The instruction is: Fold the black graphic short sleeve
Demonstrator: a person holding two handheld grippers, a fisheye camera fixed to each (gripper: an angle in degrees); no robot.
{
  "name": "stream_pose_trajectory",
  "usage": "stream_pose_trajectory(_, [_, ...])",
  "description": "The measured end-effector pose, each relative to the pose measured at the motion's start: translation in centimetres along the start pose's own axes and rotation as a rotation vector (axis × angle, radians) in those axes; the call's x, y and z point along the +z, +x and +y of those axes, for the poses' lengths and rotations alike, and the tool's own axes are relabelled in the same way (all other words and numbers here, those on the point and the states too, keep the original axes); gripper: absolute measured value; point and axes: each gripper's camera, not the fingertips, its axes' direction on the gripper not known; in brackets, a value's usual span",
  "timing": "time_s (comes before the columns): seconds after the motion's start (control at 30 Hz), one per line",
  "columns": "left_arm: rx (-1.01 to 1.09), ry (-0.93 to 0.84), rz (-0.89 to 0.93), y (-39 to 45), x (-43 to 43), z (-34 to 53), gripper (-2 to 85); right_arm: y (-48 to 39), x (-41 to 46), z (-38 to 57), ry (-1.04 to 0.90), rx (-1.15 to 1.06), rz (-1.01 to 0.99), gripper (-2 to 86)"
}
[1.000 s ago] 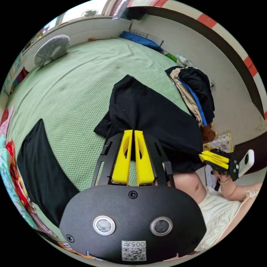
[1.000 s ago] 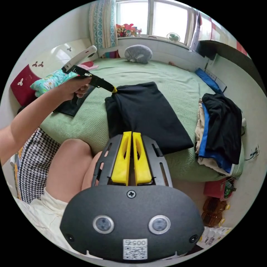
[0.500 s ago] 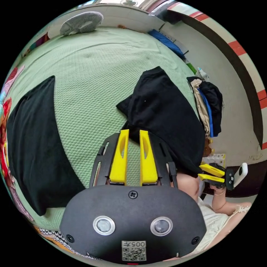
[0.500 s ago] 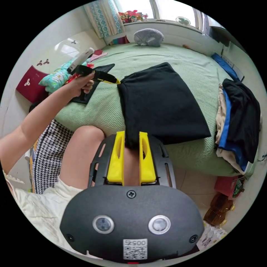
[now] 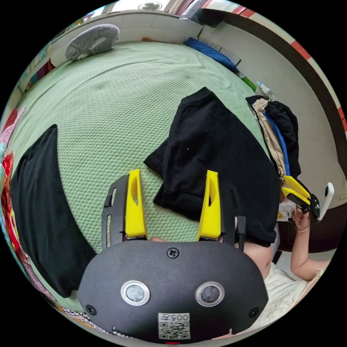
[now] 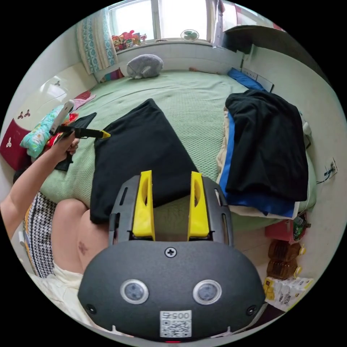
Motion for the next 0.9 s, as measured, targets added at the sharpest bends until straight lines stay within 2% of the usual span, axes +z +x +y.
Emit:
stream_pose_trajectory(0.1, [0.027,-0.007,-0.023,1.6,0.1,0.4,19.9,1.7,0.9,-0.9,-0.008,0.031,0.004,11.1])
stream_pose_trajectory(0.23, [0.04,-0.029,-0.063,3.8,0.2,0.5,17.5,2.5,3.4,-0.9,-0.121,0.067,-0.02,9.8])
stream_pose_trajectory(0.33, [0.022,-0.052,-0.087,4.6,0.0,0.1,16.6,2.1,3.0,-0.5,-0.097,0.068,0.0,9.6])
stream_pose_trajectory(0.5, [0.017,-0.038,-0.079,6.4,-1.3,-0.2,8.5,1.1,2.0,-0.6,-0.122,0.021,0.074,5.7])
stream_pose_trajectory(0.63, [0.027,-0.034,-0.119,7.7,-2.9,-0.1,7.0,1.6,-0.8,-0.1,-0.074,0.057,-0.029,-0.8])
stream_pose_trajectory(0.8, [0.015,0.025,-0.065,7.9,-7.6,0.2,6.6,0.0,-5.6,0.2,0.001,0.03,-0.096,-1.4])
stream_pose_trajectory(0.9, [0.077,0.035,-0.165,9.0,-11.1,0.4,6.6,-2.7,-8.4,0.1,0.041,-0.046,-0.076,-1.5])
